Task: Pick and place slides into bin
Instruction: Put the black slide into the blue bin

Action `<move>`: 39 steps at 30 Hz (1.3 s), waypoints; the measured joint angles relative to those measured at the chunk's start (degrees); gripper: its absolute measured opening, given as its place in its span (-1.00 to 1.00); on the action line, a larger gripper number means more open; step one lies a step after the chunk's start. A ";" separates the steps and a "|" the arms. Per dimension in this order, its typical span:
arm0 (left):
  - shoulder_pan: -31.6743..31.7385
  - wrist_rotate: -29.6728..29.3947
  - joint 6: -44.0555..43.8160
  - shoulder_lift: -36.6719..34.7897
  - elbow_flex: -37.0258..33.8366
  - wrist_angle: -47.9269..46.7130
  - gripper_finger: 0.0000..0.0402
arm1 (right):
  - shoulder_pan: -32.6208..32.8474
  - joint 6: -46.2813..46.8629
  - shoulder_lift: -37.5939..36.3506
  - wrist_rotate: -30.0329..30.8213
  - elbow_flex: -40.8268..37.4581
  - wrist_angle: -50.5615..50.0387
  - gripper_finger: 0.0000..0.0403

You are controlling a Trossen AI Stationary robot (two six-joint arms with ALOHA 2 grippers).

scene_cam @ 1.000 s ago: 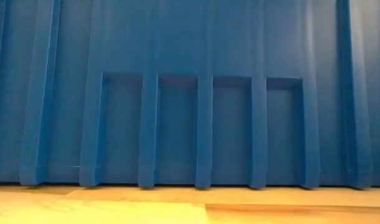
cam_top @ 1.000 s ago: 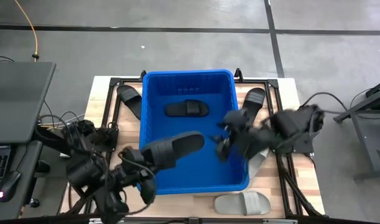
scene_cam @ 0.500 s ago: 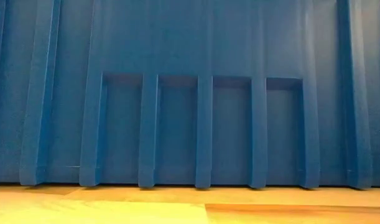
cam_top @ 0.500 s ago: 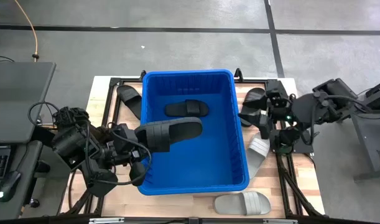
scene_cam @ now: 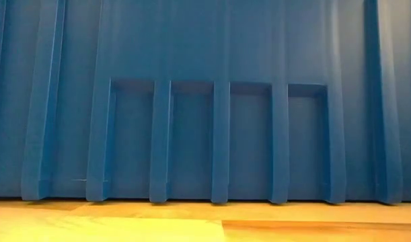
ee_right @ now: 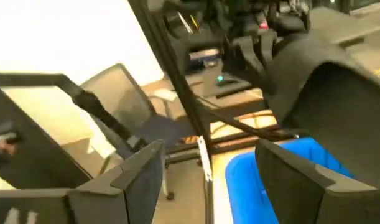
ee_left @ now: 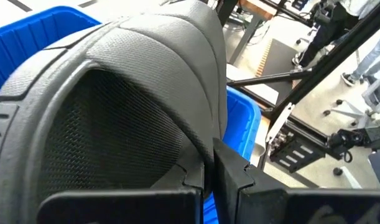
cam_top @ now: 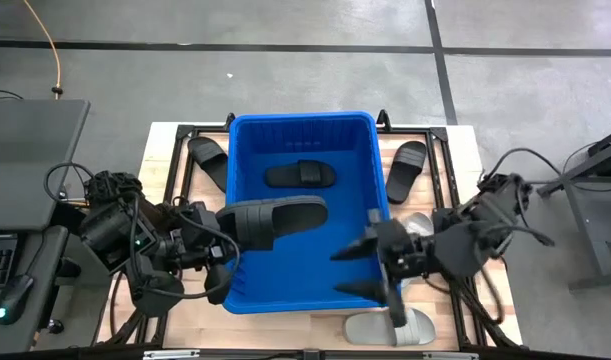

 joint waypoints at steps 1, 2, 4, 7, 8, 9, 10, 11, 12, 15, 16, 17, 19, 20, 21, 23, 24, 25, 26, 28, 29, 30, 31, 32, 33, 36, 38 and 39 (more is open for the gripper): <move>0.00 0.08 0.00 -0.02 0.00 0.00 -1.00 | 0.28 0.21 0.26 2.10 -0.46 -0.48 0.20; 0.00 0.08 0.00 -0.02 0.00 -0.02 -1.00 | 0.54 0.26 0.12 4.73 -2.08 -0.15 0.20; 0.00 0.33 0.00 -0.02 -0.02 -0.16 -1.00 | 1.33 1.67 -2.09 8.85 -8.87 2.29 0.19; 0.00 0.52 -0.61 -0.04 0.00 -0.12 -1.00 | 1.89 1.86 -10.23 7.59 -28.54 20.40 0.20; 0.00 0.52 -0.66 -0.04 0.00 0.11 -1.00 | 1.89 0.44 -13.80 5.72 -36.62 29.39 0.19; 0.00 0.52 -0.66 -0.04 0.00 0.33 -1.00 | 1.78 -1.20 -17.35 3.53 -44.44 39.46 0.19; 0.00 0.51 -0.86 -0.04 -0.01 0.39 -1.00 | 1.35 -3.37 -20.86 0.37 -51.67 49.73 0.19; 0.00 0.45 -1.42 -0.04 -0.01 0.37 -1.00 | 0.74 -4.84 -24.46 -3.71 -57.66 58.48 0.20; 0.00 0.17 -2.24 -0.04 -0.01 0.37 -1.00 | 0.01 -5.04 -28.28 -6.82 -62.97 63.94 0.20; 0.02 -1.10 -2.99 -0.04 0.00 0.39 -1.00 | -1.49 -0.61 -38.16 -7.08 -75.70 73.53 0.19; 0.11 -1.34 -3.02 -0.04 0.00 0.38 -1.00 | -1.60 0.40 -40.49 -5.38 -79.10 76.21 0.19; 0.11 -1.73 -3.03 -0.04 0.00 0.30 -1.00 | -1.68 0.37 -42.88 -4.04 -82.16 78.61 0.19; 0.13 -4.03 -3.63 0.06 -0.01 0.28 -1.00 | -1.65 -1.84 -47.12 -1.89 -87.43 81.22 0.20; 0.13 -6.37 -4.53 0.37 0.00 0.33 -1.00 | -1.63 -3.35 -49.45 -1.01 -89.19 82.83 0.19; 0.10 -8.98 -5.77 0.61 0.00 0.32 -1.00 | -1.59 -4.52 -51.88 -0.63 -90.56 84.66 0.19; 0.11 -11.93 -6.88 0.92 -0.02 0.24 -1.00 | -1.63 -6.10 -55.85 1.54 -93.26 86.48 0.18; 0.34 -13.31 -7.10 1.09 -0.02 0.22 -1.00 | -1.63 -5.94 -57.12 2.75 -94.11 87.52 0.18; 0.98 -14.80 -7.73 1.30 -0.02 0.16 -1.00 | -1.66 -6.06 -58.29 3.86 -94.90 87.48 0.19; 1.68 -16.15 -8.82 1.65 -0.13 0.19 -1.00 | -1.65 -7.11 -59.35 4.64 -95.56 87.00 0.19; 3.20 -17.25 -11.78 1.96 -1.34 0.23 -1.00 | -1.52 -8.44 -60.44 4.71 -95.74 86.78 0.20; 4.16 -17.25 -13.09 2.01 -2.37 0.32 -1.00 | -1.50 -8.87 -60.86 4.86 -95.74 86.49 0.20; 5.26 -17.35 -14.50 1.99 -3.71 0.64 -1.00 | -1.48 -9.34 -60.95 4.98 -95.66 86.26 0.19; 6.24 -17.64 -16.78 1.95 -5.27 1.05 -1.00 | -1.52 -9.49 -60.93 5.01 -95.58 86.50 0.19; 7.06 -17.93 -19.25 1.95 -6.98 1.53 -1.00 | -1.50 -9.07 -60.91 5.01 -95.52 86.64 0.19; 7.81 -18.02 -21.54 1.95 -8.69 2.53 -1.00 | -1.51 -8.11 -60.82 5.06 -95.50 86.25 0.18; 9.48 -18.86 -25.38 1.99 -14.11 8.63 -1.00 | -1.50 -4.92 -60.66 5.30 -95.52 82.80 0.18; 10.41 -20.73 -26.44 1.99 -17.57 14.25 -1.00 | -1.48 -1.67 -60.65 7.45 -95.52 79.99 0.18; 10.79 -21.80 -27.33 2.00 -19.13 17.48 -1.00 | -1.50 -0.56 -60.67 9.07 -95.52 78.62 0.18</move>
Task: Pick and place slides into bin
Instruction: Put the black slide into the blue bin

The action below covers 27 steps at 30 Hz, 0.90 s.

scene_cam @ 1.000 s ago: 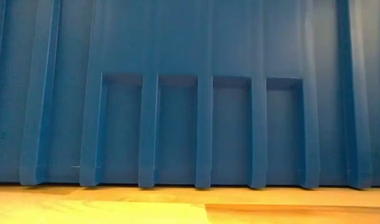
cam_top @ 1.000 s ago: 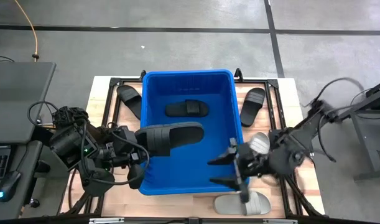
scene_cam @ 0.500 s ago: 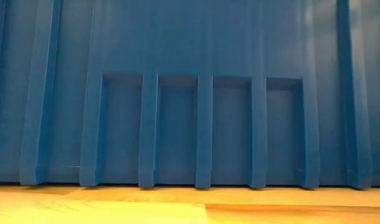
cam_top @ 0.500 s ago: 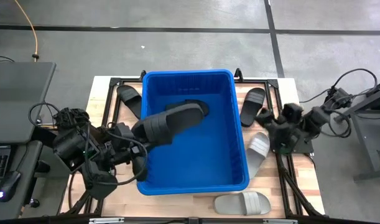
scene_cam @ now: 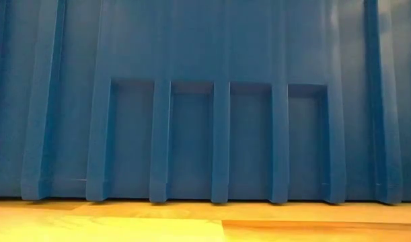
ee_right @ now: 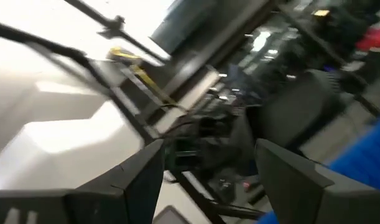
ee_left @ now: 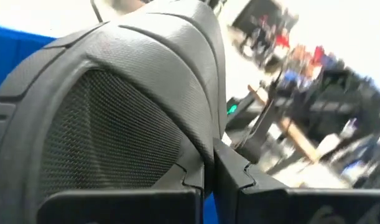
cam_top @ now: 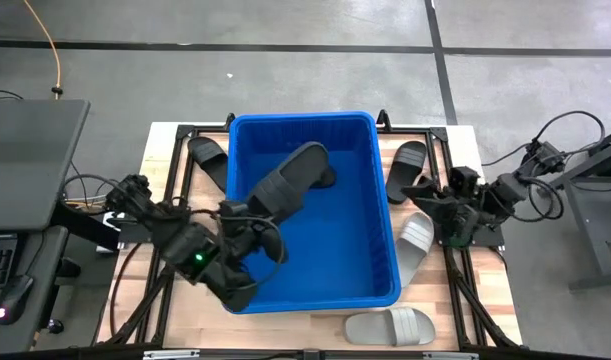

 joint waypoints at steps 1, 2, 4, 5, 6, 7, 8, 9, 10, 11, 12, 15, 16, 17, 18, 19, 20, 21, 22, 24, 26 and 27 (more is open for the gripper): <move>0.35 -1.14 -0.89 0.03 -1.15 3.11 -1.00 | 0.00 1.58 0.07 1.89 0.01 -1.46 0.17; 0.42 -2.48 -1.25 0.03 -2.18 6.24 -1.00 | 0.00 3.83 0.34 3.77 0.00 -2.77 0.17; 0.70 -4.77 -1.15 0.01 -3.69 11.40 -1.00 | -0.04 7.93 1.08 5.36 0.00 -5.08 0.16; 0.95 -5.19 -0.82 0.01 -4.18 13.22 -1.00 | -0.02 10.42 1.50 5.26 0.00 -6.34 0.15; 1.33 -5.43 -0.58 0.01 -4.56 14.90 -1.00 | -0.02 12.98 2.13 5.26 0.00 -7.08 0.15; 1.39 -5.86 -0.60 0.01 -4.92 16.87 -1.00 | -0.02 15.23 2.89 5.29 0.00 -7.56 0.15; 1.45 -6.42 -0.50 0.02 -5.04 18.75 -1.00 | -0.02 17.04 3.78 5.31 0.00 -7.94 0.15; 1.86 -7.35 -0.04 0.03 -5.04 20.78 -1.00 | -0.02 18.51 4.81 5.13 0.02 -7.98 0.15; 2.18 -8.03 0.63 -0.01 -5.04 22.75 -1.00 | -0.02 19.56 6.08 5.13 0.00 -8.06 0.15; 2.45 -8.51 1.17 -0.03 -5.02 24.40 -1.00 | -0.02 20.85 7.53 5.18 0.02 -7.97 0.15; 2.87 -8.67 1.50 -0.06 -5.02 26.08 -1.00 | -0.02 22.42 9.05 5.52 0.02 -7.92 0.15; 4.87 -7.94 2.12 0.38 -5.00 29.70 -1.00 | -0.13 27.93 13.89 7.52 0.02 -5.87 0.15; 5.67 -7.46 3.06 0.64 -4.96 30.70 -0.99 | -0.26 28.84 15.55 7.79 0.02 -4.63 0.15; 6.24 -6.71 4.40 0.82 -5.00 31.20 -0.99 | -0.42 29.79 17.13 7.80 0.02 -3.35 0.15; 6.88 -5.34 5.44 0.91 -5.06 32.03 -0.99 | -0.57 30.68 18.75 7.80 0.02 -1.42 0.15; 7.56 -3.72 6.19 0.91 -5.06 33.15 -0.99 | -0.80 31.21 20.28 7.74 0.02 0.69 0.15; 8.19 -2.21 7.08 1.16 -5.02 34.54 -0.99 | -0.94 31.72 21.67 7.71 0.02 3.31 0.15; 8.91 -1.36 8.34 1.68 -4.83 36.68 -0.99 | -1.06 31.84 23.09 7.65 0.34 5.43 0.15; 9.32 -0.77 10.02 2.05 -4.87 38.26 -0.99 | -1.15 31.58 24.54 7.30 1.23 6.44 0.15; 9.99 1.30 13.47 2.85 -5.10 41.17 -0.99 | -1.29 28.95 26.96 6.86 3.76 6.59 0.15; 10.94 3.40 16.88 3.76 -5.00 45.25 -0.99 | -1.62 26.29 29.40 6.86 7.03 6.22 0.15; 11.27 4.36 18.14 3.82 -5.02 46.16 -0.99 | -1.91 25.11 30.54 7.13 8.44 5.91 0.15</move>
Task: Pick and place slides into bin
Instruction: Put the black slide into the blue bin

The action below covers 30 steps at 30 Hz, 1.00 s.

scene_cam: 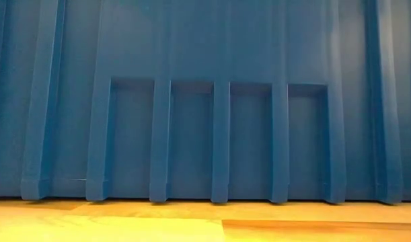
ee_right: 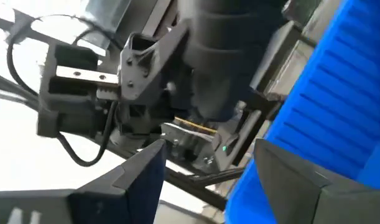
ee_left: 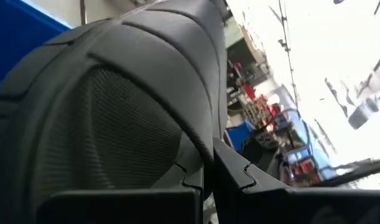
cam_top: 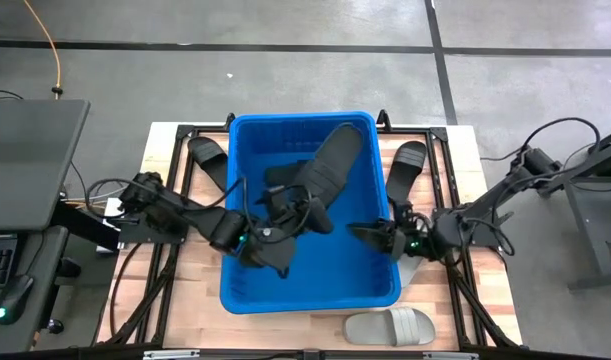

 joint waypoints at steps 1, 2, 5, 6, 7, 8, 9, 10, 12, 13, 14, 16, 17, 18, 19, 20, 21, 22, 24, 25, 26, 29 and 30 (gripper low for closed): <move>0.32 0.81 0.67 0.01 0.00 0.99 -0.99 | -0.48 -0.81 1.42 0.02 1.70 0.04 0.15; 0.58 1.45 1.22 0.03 0.00 1.90 -0.99 | -0.88 -1.49 2.61 -0.29 3.29 0.03 0.15; 1.39 1.61 3.60 0.75 0.08 3.50 -0.99 | -1.77 -2.56 5.39 -0.37 7.61 -2.46 0.15; 1.64 2.15 4.14 0.91 -0.02 3.97 -0.99 | -1.94 -2.42 6.07 -0.37 8.74 -4.32 0.15; 1.94 2.95 4.31 0.95 -0.07 4.44 -0.99 | -2.11 -1.26 6.83 -0.29 9.91 -6.97 0.15; 2.10 3.60 4.48 0.95 -0.07 5.12 -0.99 | -2.24 0.41 7.51 -0.42 10.92 -9.61 0.15; 2.16 4.09 5.08 0.91 -0.04 6.32 -0.99 | -2.34 2.33 8.11 -0.62 11.67 -11.94 0.15; 2.17 4.36 6.82 0.82 0.01 7.13 -0.99 | -2.54 4.24 8.47 -1.24 12.26 -13.78 0.15; 2.00 4.32 9.07 0.82 0.04 7.72 -0.99 | -2.76 7.01 8.68 -2.29 13.09 -16.48 0.15; 1.74 4.48 8.94 0.82 0.04 7.76 -0.99 | -2.77 7.40 8.73 -2.44 13.29 -17.03 0.15; 1.57 5.36 8.87 0.82 0.02 8.13 -0.99 | -2.78 7.40 8.75 -2.17 13.30 -17.31 0.15; 1.59 8.54 10.68 0.82 0.02 10.47 -0.99 | -2.76 6.66 8.80 -2.15 13.30 -17.42 0.15; 1.59 10.17 12.04 0.82 0.02 11.32 -0.99 | -2.75 5.80 8.80 -2.33 13.30 -17.21 0.15; 1.57 11.33 12.80 0.82 0.02 11.99 -0.99 | -2.75 5.43 8.78 -2.39 13.30 -16.97 0.15; 1.57 12.14 12.92 0.82 0.02 12.67 -0.99 | -2.75 5.33 8.78 -2.29 13.30 -16.94 0.15; 1.48 12.78 12.97 0.82 0.02 13.33 -0.99 | -2.75 5.38 8.78 -2.08 13.30 -16.94 0.15; 1.20 13.11 13.05 0.82 0.02 13.62 -0.99 | -2.75 5.36 8.78 -1.79 13.30 -16.96 0.15; 1.13 12.87 13.26 0.82 0.02 13.61 -0.99 | -2.74 5.11 8.78 -1.81 13.30 -16.94 0.15; 0.85 11.59 14.59 0.80 0.02 12.31 -0.99 | -2.59 4.20 8.78 -2.93 13.30 -16.82 0.15; 0.85 11.19 14.74 0.80 0.02 11.55 -0.99 | -2.44 4.10 8.78 -3.39 13.30 -16.76 0.15; 0.85 11.14 14.30 0.82 0.02 11.33 -0.99 | -2.16 4.04 8.78 -3.18 13.30 -16.75 0.15; 0.77 13.21 13.05 0.82 0.02 12.36 -0.99 | -1.38 2.78 8.73 -0.76 13.30 -16.70 0.15; 0.60 13.84 13.15 0.82 0.02 12.45 -0.99 | -1.28 2.40 8.57 -0.45 13.28 -16.70 0.15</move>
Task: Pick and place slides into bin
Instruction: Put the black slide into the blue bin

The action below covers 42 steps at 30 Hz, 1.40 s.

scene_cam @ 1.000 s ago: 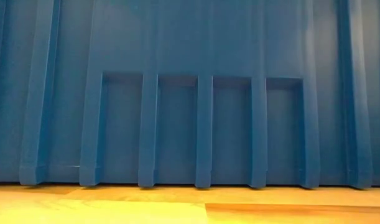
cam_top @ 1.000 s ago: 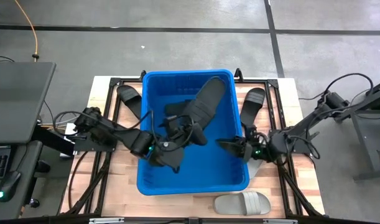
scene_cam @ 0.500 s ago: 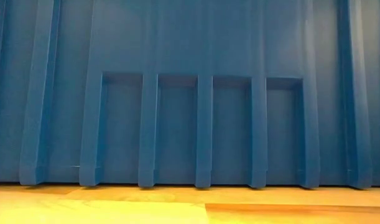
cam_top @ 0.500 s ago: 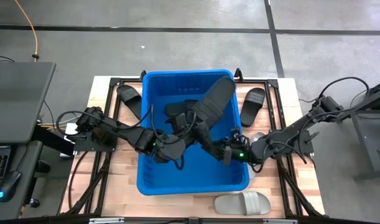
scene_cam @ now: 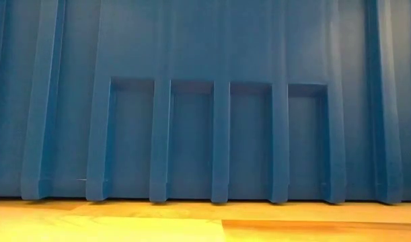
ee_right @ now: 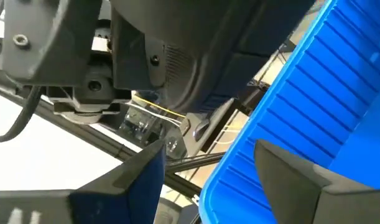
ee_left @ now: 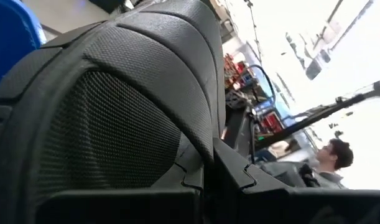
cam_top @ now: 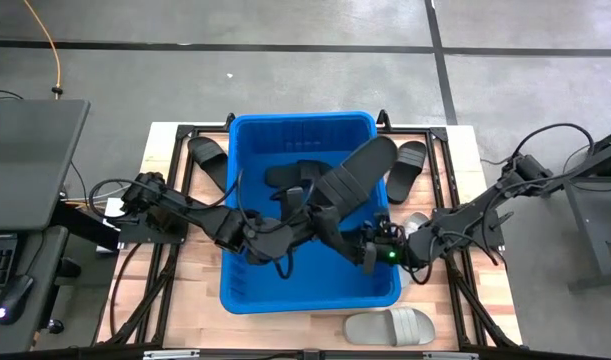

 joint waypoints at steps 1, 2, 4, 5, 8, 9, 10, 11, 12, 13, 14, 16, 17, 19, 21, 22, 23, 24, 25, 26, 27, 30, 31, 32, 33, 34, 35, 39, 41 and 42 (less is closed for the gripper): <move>-0.19 0.44 -0.12 0.00 0.00 -0.21 -0.99 | -0.02 -0.58 -0.20 0.09 -0.02 0.04 0.15; -0.22 0.54 -0.83 0.00 0.00 -0.43 -0.99 | -0.07 -0.82 -0.42 0.23 -0.02 0.21 0.15; -0.72 1.76 -1.99 0.00 0.00 -0.58 -0.99 | -0.09 -1.29 -1.00 1.23 -0.02 -0.02 0.15; -0.81 2.73 -1.60 0.00 0.00 -0.55 -0.99 | -0.09 -1.37 -1.26 1.22 -0.02 0.03 0.15; -1.37 4.49 -1.48 0.00 0.00 -0.39 -0.99 | -0.04 -2.77 -2.02 1.48 -0.02 -0.03 0.15; -1.59 4.49 -1.46 0.00 0.00 0.10 -0.99 | -0.04 -2.78 -2.08 1.48 -0.02 0.00 0.15; -1.61 4.47 -1.43 0.00 0.00 0.80 -0.99 | -0.08 -2.79 -2.10 1.48 -0.02 -0.05 0.15; -1.65 4.52 -1.43 -0.02 0.00 1.09 -0.99 | -0.09 -2.68 -2.10 1.21 -0.02 0.00 0.15; -1.65 4.61 -1.42 -0.02 0.00 1.16 -0.99 | -0.17 -2.17 -2.16 1.01 -0.02 0.02 0.14; -1.63 4.73 -1.46 -0.02 0.00 1.05 -0.99 | -0.22 -1.89 -2.18 0.83 -0.02 -0.01 0.11; -1.65 4.73 -1.54 -0.02 0.00 0.86 -0.99 | -0.24 -1.74 -2.17 0.76 -0.02 -0.11 0.06; -1.59 4.75 -1.58 -0.02 0.00 0.73 -0.99 | -0.31 -1.70 -2.19 -0.06 -0.02 0.00 -0.11; -1.59 4.92 -1.58 -0.02 0.00 0.71 -0.99 | -0.35 -1.41 -2.19 -0.82 -0.02 0.16 -0.23; -1.61 5.44 -1.55 -0.02 0.00 0.95 -0.99 | -0.76 -0.91 -2.22 -2.64 -0.02 0.20 -0.58; -1.70 5.65 -1.47 -0.04 0.00 1.04 -0.99 | -0.98 -1.51 -2.24 -4.51 -0.02 0.35 -0.86; -1.72 5.90 -1.51 -0.04 0.00 1.06 -0.99 | -0.99 -1.88 -2.28 -5.09 -0.02 0.34 -0.88; -1.72 6.31 -1.57 -0.04 0.00 1.04 -0.98 | -1.15 -1.57 -2.49 -5.97 -0.04 0.10 -0.88; -1.70 6.71 -1.55 -0.06 0.00 0.88 -0.98 | -1.45 -1.08 -2.62 -6.77 -0.04 -0.08 -0.88; -1.67 7.10 -1.33 -0.16 0.00 0.43 -0.97 | -1.63 -0.92 -2.68 -7.16 -0.04 -0.07 -0.89; -1.61 7.63 -0.59 -0.26 0.02 -0.11 -0.97 | -1.58 -1.22 -2.94 -7.33 -0.04 -0.33 -0.90; -1.59 8.37 0.39 -0.26 0.02 -0.33 -0.95 | -1.29 -1.63 -3.37 -7.43 -0.04 -1.16 -0.90; -1.50 13.69 3.11 -0.67 0.11 -2.06 -0.89 | -0.45 -1.57 -5.16 -7.52 -0.09 -5.80 -0.91; -1.46 15.56 3.14 -0.74 0.11 -2.87 -0.85 | -0.02 -1.26 -5.82 -7.65 -0.09 -7.84 -0.91; -1.43 16.96 2.73 -0.74 0.11 -3.80 -0.81 | 0.34 -0.96 -6.56 -7.35 -0.09 -10.06 -0.91; -1.43 17.55 2.14 -0.76 0.09 -5.47 -0.77 | 0.63 -0.35 -7.43 -7.14 -0.09 -12.86 -0.92; -1.47 18.15 1.54 -0.93 0.06 -7.12 -0.71 | 0.83 0.64 -8.11 -6.87 -0.09 -14.82 -0.92; -1.57 18.57 0.86 -1.13 0.00 -8.73 -0.66 | 1.12 1.69 -8.76 -6.40 -0.09 -17.32 -0.92; -1.70 20.62 -4.00 -1.59 0.07 -14.78 -0.40 | 2.30 5.05 -10.99 -6.85 -0.09 -26.66 -0.92; -1.61 21.30 -5.40 -1.68 0.00 -18.00 -0.26 | 2.49 6.12 -12.01 -10.03 -0.09 -29.87 -0.92; -1.58 21.76 -5.68 -1.77 0.00 -19.06 -0.19 | 2.49 6.80 -12.45 -11.95 -0.09 -31.22 -0.92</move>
